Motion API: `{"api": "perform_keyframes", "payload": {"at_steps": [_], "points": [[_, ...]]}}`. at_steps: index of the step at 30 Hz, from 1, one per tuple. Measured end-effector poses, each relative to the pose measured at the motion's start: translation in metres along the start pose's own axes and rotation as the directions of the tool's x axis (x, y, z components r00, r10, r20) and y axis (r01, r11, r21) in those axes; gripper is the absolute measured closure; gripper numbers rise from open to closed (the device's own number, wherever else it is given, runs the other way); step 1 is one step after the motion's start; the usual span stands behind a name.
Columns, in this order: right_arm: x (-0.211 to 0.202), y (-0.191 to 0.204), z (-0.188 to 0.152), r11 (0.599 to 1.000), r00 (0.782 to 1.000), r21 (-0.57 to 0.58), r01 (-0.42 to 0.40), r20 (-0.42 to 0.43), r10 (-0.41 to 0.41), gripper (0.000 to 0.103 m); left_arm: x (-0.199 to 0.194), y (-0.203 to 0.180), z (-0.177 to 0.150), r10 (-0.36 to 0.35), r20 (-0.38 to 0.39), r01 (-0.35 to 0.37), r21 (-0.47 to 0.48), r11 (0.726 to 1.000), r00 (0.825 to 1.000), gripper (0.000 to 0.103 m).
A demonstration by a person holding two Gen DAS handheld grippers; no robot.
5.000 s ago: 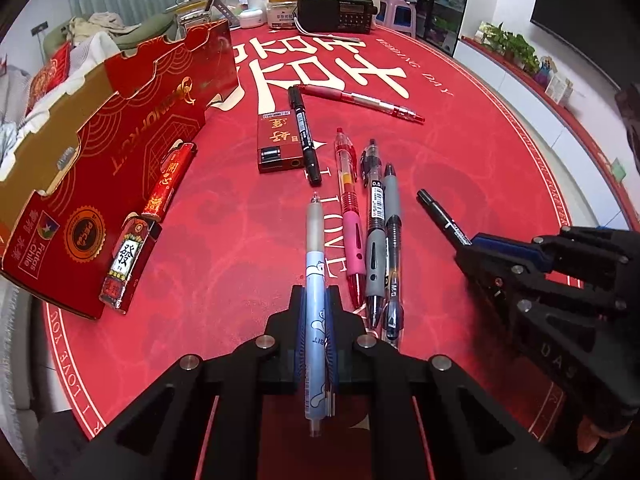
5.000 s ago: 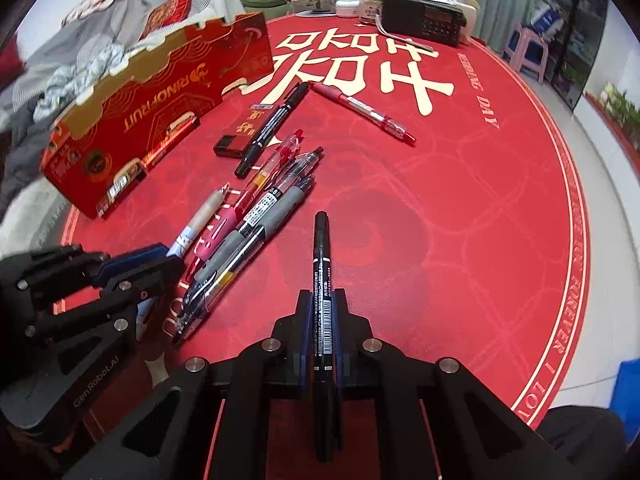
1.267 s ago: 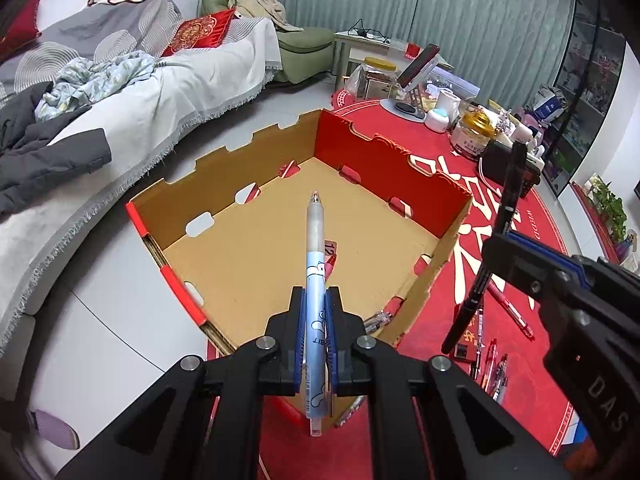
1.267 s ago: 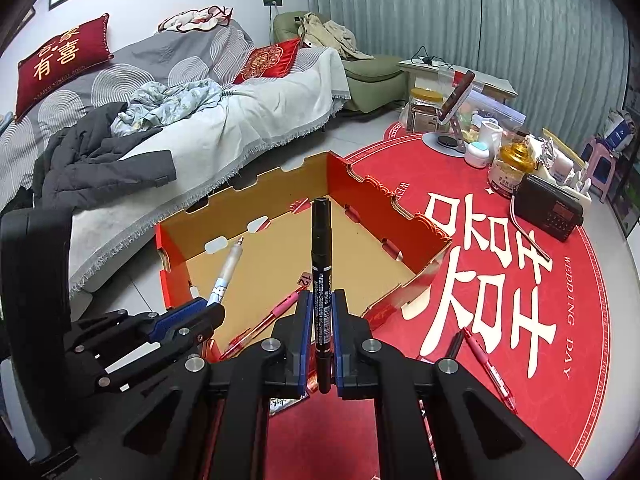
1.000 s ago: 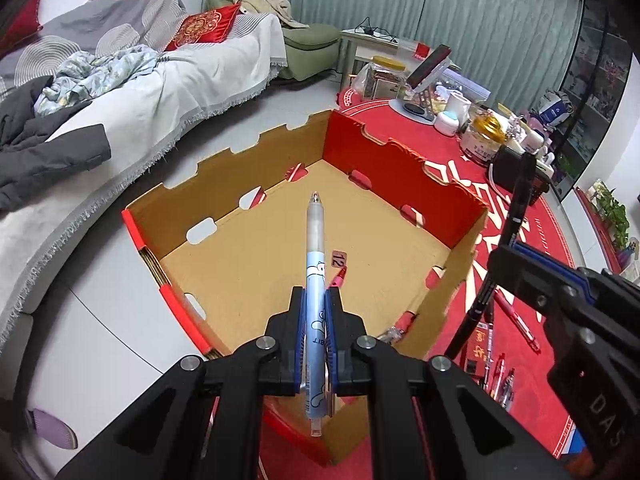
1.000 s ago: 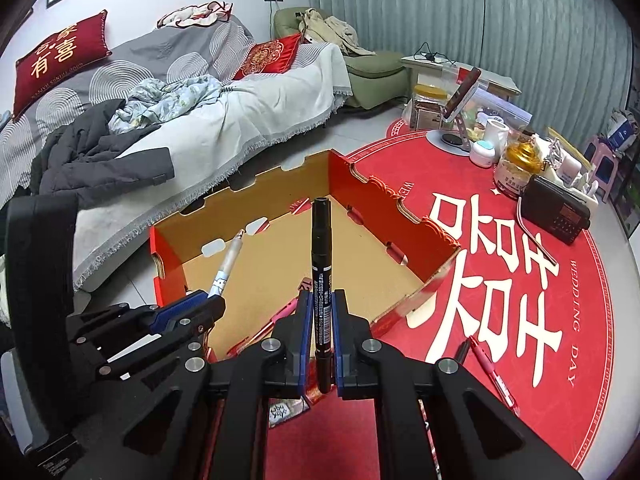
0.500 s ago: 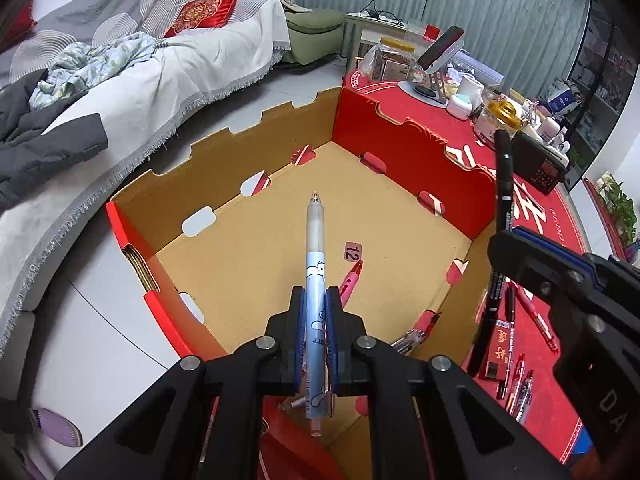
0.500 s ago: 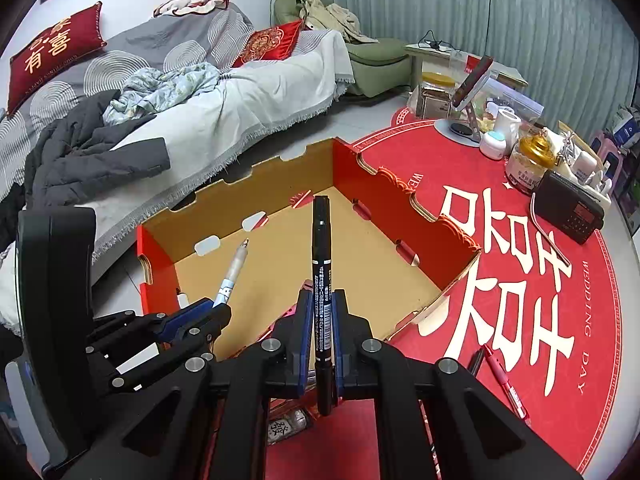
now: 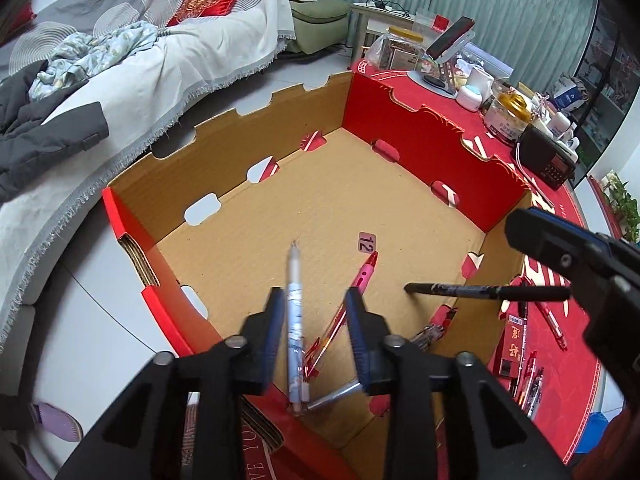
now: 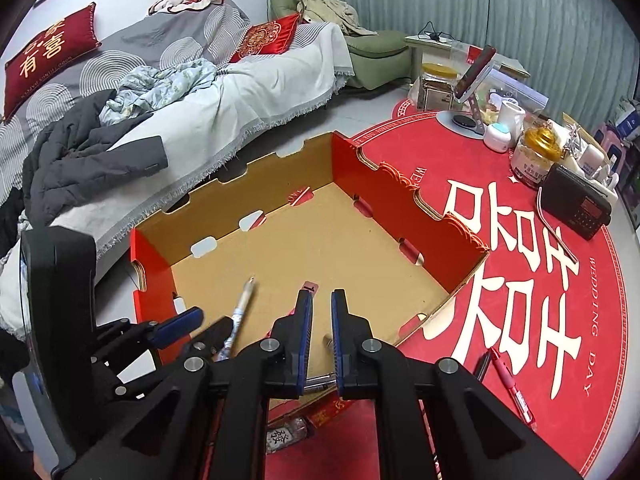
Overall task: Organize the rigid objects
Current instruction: 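Open the left tool to drop the light blue pen while the right drops the marker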
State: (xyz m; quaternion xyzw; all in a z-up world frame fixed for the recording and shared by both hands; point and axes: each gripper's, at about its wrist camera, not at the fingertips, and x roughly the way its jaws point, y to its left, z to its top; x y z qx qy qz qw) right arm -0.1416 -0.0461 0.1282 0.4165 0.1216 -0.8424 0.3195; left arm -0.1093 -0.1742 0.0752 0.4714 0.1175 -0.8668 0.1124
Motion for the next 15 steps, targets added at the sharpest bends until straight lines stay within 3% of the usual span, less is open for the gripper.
{"api": "perform_keyframes", "payload": {"at_steps": [8,15], "points": [[-0.02,-0.038,-0.014,0.993,0.999,0.114,0.041,0.021,-0.044,0.093,-0.008,-0.001,-0.005,-0.015,0.012,0.015,0.018,1.0,1.0,0.067],[-0.042,-0.076,-0.052,0.975,0.998,0.209,0.068,-0.005,-0.068,0.092,-0.026,-0.014,-0.016,-0.057,0.032,0.056,0.044,0.997,0.998,0.067]]}}
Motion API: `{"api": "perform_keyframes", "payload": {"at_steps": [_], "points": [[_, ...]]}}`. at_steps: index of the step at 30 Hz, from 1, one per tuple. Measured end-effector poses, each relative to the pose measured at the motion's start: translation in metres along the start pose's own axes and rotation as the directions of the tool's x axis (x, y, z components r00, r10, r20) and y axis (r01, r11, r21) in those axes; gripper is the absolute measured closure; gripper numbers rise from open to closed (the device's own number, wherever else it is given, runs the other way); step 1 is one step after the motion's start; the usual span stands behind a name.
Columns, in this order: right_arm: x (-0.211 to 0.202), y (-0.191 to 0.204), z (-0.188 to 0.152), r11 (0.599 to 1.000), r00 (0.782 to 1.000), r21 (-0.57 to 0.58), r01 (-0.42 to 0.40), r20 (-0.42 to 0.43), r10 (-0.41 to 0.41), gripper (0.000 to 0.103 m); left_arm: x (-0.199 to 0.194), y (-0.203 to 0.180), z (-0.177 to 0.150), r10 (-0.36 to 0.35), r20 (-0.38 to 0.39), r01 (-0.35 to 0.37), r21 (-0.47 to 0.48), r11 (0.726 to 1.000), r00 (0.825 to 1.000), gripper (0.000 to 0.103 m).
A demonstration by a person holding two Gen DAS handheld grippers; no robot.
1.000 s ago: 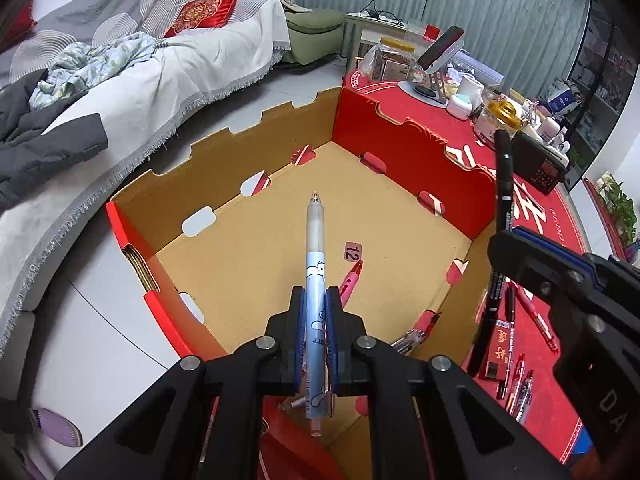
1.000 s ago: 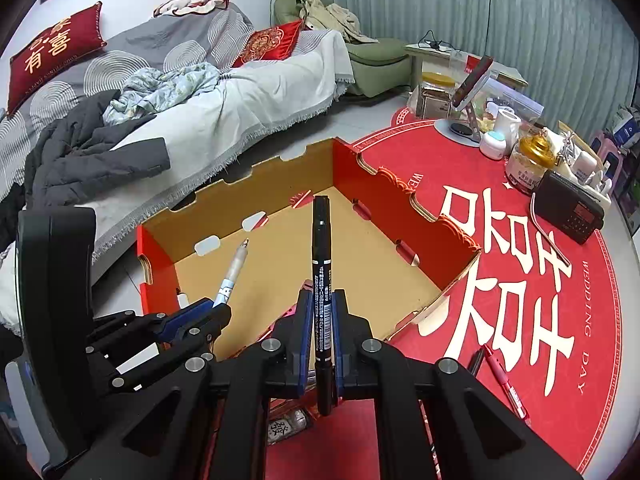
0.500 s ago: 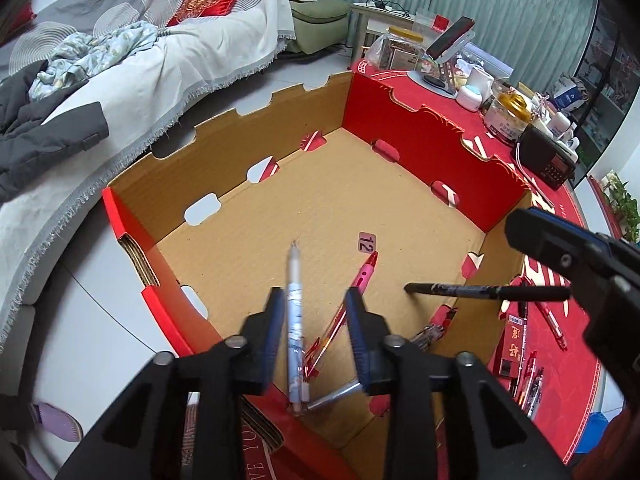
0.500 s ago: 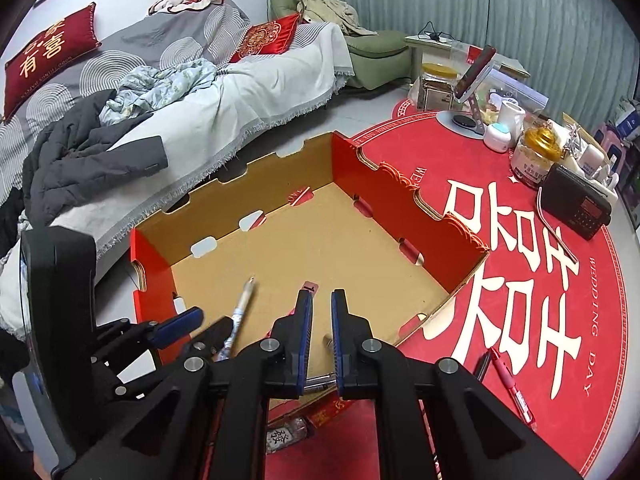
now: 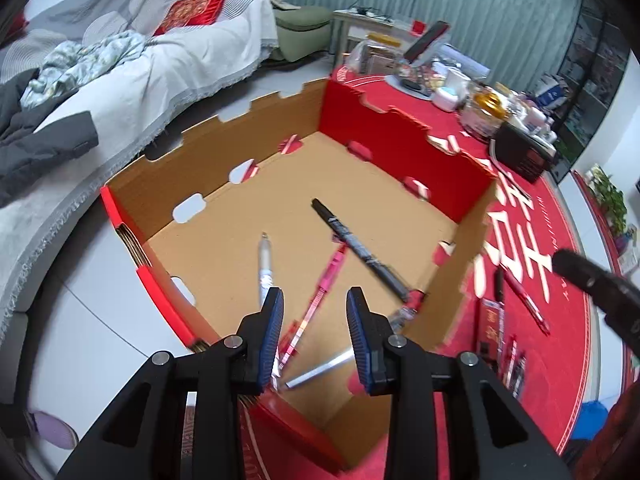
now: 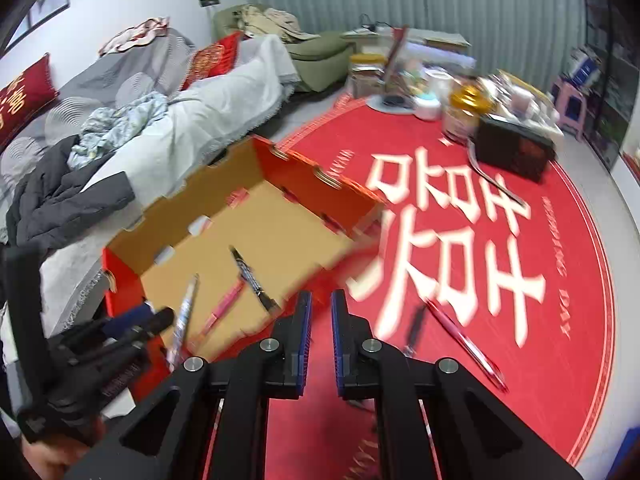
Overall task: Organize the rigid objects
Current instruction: 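Open the left tool to drop the light blue pen while the right drops the marker, then bring both open tools back over the pens on the rug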
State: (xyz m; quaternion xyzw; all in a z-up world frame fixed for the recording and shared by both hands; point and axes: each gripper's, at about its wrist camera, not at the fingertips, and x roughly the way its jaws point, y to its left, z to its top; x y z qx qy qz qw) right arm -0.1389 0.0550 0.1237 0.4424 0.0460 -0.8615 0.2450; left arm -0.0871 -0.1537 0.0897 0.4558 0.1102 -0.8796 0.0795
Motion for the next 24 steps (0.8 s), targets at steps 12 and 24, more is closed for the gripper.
{"api": "perform_keyframes", "payload": {"at_steps": [12,24], "points": [[-0.016,-0.061,-0.103,0.99,0.992,0.132,0.049,-0.125,-0.033,0.092,-0.038,-0.086,-0.071,-0.167,-0.014,0.164,0.297,0.941,0.986,0.052],[-0.023,-0.115,-0.125,0.977,0.986,0.174,0.122,-0.134,-0.1,0.092,-0.024,-0.15,-0.096,-0.227,-0.093,0.245,0.396,0.885,0.969,0.051]]}}
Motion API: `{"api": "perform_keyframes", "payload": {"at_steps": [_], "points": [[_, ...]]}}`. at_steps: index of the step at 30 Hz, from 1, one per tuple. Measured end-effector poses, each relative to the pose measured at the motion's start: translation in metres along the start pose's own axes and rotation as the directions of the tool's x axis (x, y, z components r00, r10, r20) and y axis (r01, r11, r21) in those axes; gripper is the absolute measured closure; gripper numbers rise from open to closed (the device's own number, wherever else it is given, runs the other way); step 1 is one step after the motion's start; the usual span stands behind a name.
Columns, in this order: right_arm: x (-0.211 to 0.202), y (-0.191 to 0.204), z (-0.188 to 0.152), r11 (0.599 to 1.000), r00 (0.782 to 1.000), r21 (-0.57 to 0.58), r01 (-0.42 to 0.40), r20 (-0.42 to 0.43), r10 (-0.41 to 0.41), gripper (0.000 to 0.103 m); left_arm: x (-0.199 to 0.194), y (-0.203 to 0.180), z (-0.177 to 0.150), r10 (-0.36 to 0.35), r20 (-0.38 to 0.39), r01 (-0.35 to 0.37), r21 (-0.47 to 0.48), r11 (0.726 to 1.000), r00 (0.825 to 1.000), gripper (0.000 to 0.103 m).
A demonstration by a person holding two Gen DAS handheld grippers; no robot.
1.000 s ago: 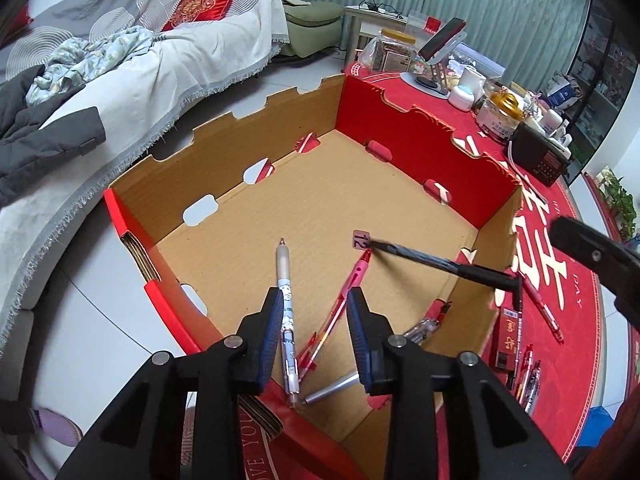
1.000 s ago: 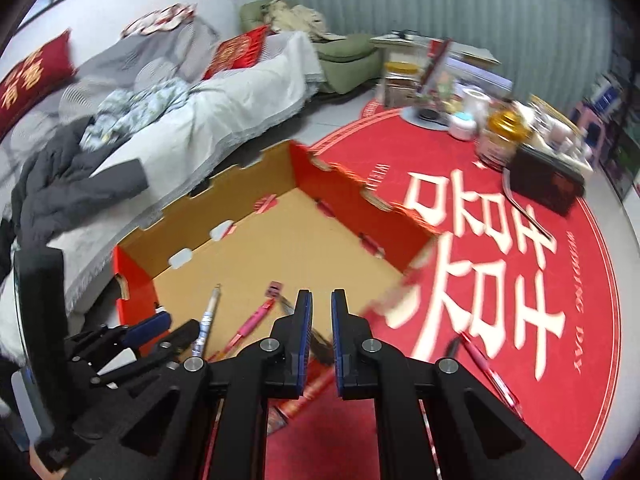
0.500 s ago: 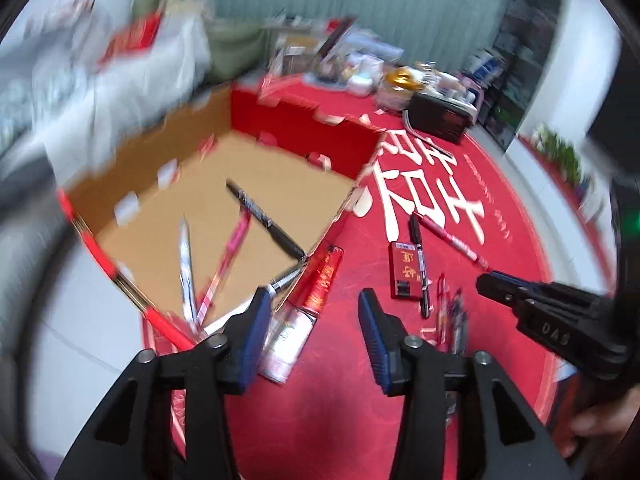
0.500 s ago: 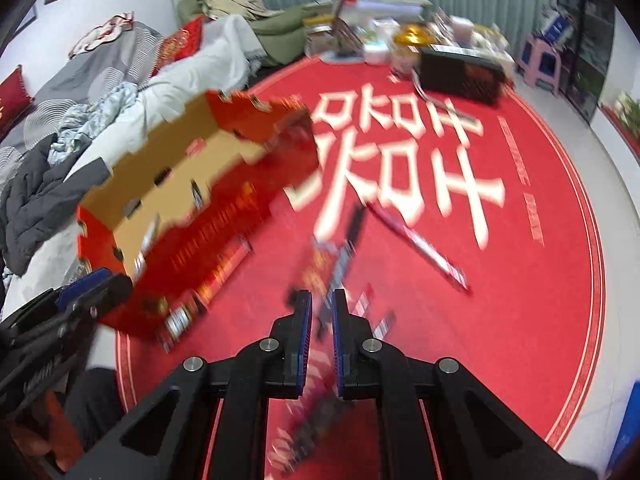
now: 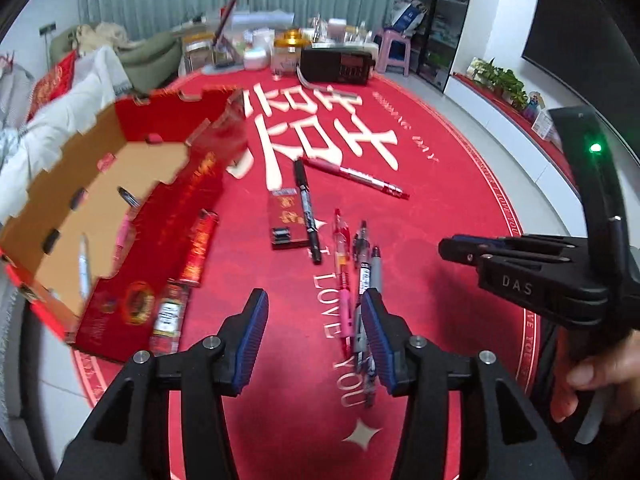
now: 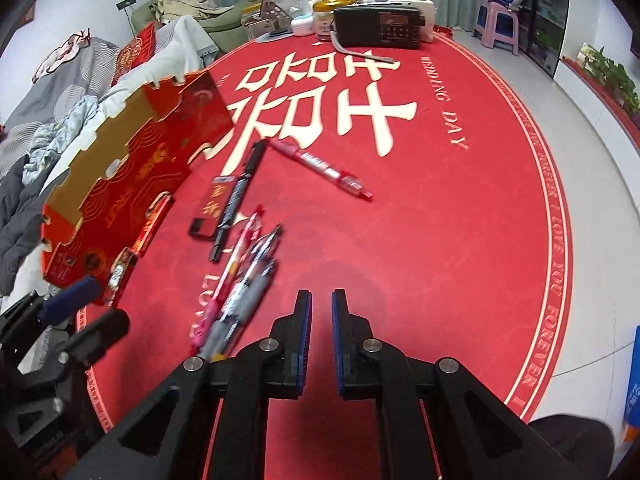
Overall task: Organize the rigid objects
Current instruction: 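Bring both open tools back over the pens on the rug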
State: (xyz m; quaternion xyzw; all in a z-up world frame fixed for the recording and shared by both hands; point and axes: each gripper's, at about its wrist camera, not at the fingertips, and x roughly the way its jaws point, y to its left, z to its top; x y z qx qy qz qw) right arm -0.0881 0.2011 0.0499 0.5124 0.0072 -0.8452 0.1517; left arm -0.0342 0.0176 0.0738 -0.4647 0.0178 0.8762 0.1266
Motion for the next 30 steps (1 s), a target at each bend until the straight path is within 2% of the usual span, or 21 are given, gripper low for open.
{"api": "perform_keyframes", "payload": {"at_steps": [4,7,10,14,16,19,23,26,28,30], "points": [[0.003,-0.01,0.015,1.0,1.0,-0.024,0.015,0.016,-0.015,0.092,0.018,-0.002,0.015,-0.034,-0.034,0.032,-0.064,0.997,0.999,0.051],[0.007,-0.019,0.032,0.999,1.0,-0.039,0.011,0.017,-0.01,0.092,0.032,0.004,0.026,-0.092,-0.061,0.082,-0.15,0.985,0.994,0.051],[0.006,-0.024,0.045,0.999,1.0,-0.054,0.003,0.024,-0.002,0.092,0.042,0.006,0.026,-0.098,-0.092,0.08,-0.182,0.98,0.991,0.054],[0.004,-0.028,0.04,0.999,0.999,-0.033,-0.038,0.016,0.038,0.092,0.038,-0.004,0.014,-0.134,-0.103,0.125,-0.088,0.988,0.986,0.055],[0.006,-0.029,0.028,0.998,0.998,0.015,-0.069,0.0,0.069,0.092,0.04,-0.011,0.009,-0.11,-0.114,0.109,-0.007,0.994,0.987,0.055],[0.01,-0.025,0.007,0.992,0.993,0.057,-0.113,-0.026,0.114,0.092,0.047,-0.014,0.006,-0.057,-0.139,0.067,0.068,0.995,0.989,0.056],[0.013,-0.013,-0.016,0.989,0.989,0.058,-0.136,-0.052,0.139,0.092,0.064,-0.01,0.003,-0.016,-0.182,0.034,0.094,0.995,0.983,0.058],[0.014,-0.011,-0.023,0.99,0.989,0.051,-0.13,-0.057,0.133,0.092,0.072,-0.011,0.003,-0.013,-0.194,0.034,0.106,0.994,0.981,0.058],[0.014,-0.013,-0.023,0.991,0.991,0.058,-0.123,-0.053,0.126,0.092,0.075,-0.02,0.003,0.033,-0.17,-0.006,0.158,0.987,0.985,0.058],[0.013,-0.014,-0.024,0.991,0.991,0.066,-0.119,-0.047,0.122,0.092,0.079,-0.023,0.008,0.028,-0.173,-0.003,0.139,0.99,0.985,0.058]]}}
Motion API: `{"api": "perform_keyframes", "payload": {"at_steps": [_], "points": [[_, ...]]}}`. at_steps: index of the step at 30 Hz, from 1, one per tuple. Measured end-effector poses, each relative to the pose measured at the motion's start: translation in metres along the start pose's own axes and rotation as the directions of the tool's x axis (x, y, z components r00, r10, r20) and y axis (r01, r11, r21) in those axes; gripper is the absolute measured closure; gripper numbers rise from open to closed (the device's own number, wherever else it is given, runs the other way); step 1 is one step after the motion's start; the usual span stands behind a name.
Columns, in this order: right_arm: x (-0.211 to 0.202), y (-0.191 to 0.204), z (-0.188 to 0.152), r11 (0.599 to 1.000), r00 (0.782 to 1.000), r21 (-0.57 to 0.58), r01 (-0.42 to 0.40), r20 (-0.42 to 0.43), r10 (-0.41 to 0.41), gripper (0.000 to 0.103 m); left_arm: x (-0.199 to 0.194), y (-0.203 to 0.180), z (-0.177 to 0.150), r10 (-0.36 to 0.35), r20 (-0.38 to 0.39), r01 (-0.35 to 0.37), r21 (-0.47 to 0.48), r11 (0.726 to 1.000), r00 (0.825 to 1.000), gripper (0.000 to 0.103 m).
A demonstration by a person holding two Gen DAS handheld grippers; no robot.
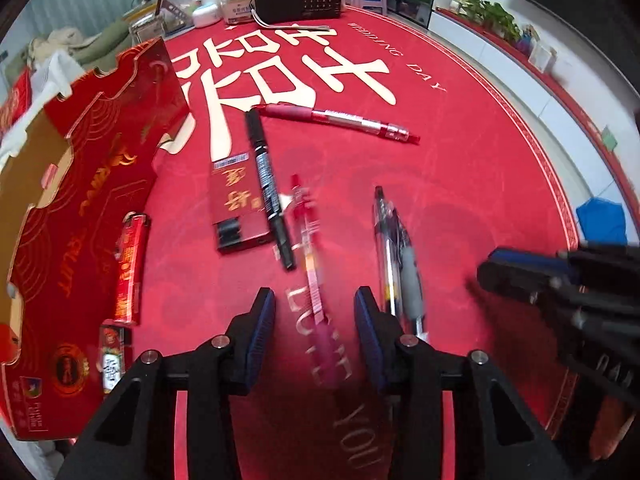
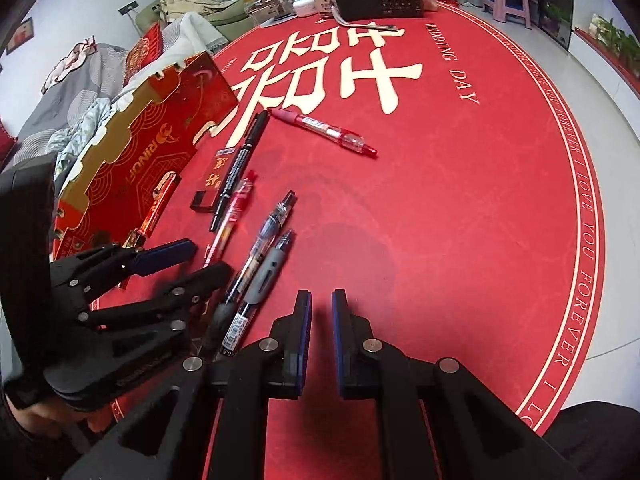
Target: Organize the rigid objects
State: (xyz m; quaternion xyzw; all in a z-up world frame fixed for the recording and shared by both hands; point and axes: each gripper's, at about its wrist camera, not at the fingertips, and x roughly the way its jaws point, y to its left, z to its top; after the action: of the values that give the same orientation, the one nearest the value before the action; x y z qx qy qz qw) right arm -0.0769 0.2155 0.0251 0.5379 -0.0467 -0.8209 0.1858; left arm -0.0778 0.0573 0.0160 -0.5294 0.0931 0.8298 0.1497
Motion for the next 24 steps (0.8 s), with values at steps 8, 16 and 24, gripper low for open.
{"api": "perform_keyframes", "payload": {"at_steps": [8,16,24], "points": [[-0.001,0.016,-0.013,0.999,1.0,-0.041,-0.008,-0.022,0.007,0.092,0.008,0.007,0.018,0.023,-0.004,-0.024,-0.092,0.995,1.0,0.076],[0.005,0.038,-0.013,1.0,0.999,-0.02,-0.004,-0.034,0.003,0.092,0.013,0.015,0.027,-0.013,-0.022,0.012,-0.07,0.997,1.0,0.076],[0.018,0.04,-0.007,0.999,0.998,0.019,0.048,-0.046,-0.048,0.092,0.012,0.018,0.023,-0.042,0.006,0.042,-0.06,0.997,0.999,0.076]]}}
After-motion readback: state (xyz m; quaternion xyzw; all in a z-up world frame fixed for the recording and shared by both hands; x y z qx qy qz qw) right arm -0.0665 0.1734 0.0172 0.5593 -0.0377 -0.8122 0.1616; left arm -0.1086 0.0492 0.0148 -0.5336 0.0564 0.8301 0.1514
